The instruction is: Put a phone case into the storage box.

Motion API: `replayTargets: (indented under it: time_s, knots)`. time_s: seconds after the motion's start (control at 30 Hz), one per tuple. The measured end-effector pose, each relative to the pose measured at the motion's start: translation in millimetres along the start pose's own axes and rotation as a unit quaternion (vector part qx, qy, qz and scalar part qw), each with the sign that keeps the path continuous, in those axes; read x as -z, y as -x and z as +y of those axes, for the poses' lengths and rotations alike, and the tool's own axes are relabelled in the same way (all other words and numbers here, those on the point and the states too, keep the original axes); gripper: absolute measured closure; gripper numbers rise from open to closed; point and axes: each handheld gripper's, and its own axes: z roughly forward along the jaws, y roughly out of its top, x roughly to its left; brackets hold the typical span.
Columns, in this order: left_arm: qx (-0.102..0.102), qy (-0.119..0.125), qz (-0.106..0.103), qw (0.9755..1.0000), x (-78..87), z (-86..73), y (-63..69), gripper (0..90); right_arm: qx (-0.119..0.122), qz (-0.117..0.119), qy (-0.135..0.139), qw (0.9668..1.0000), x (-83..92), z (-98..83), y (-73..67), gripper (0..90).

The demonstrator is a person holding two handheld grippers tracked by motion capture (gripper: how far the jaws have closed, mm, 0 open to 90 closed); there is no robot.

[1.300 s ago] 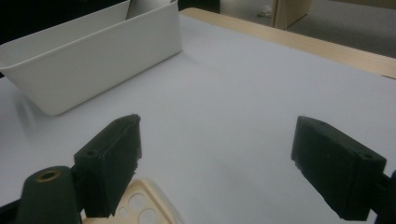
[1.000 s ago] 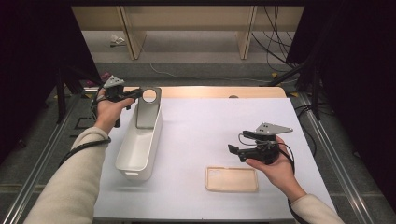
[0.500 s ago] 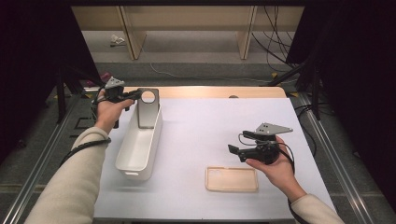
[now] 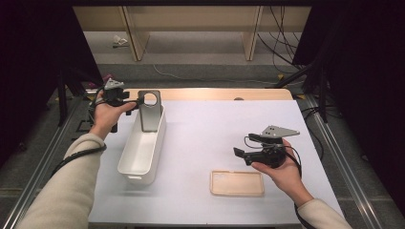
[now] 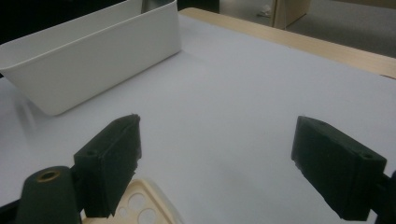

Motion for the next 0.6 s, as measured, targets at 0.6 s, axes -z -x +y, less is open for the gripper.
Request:
replayTargets:
  time_s: [0.6]
  knots:
    - [-0.010,0.009,-0.048,0.9987,78.5,-41.4,54.8,0.0,-0.019,-0.036,-0.013,0.9991,13.3,-8.9,25.1,16.3]
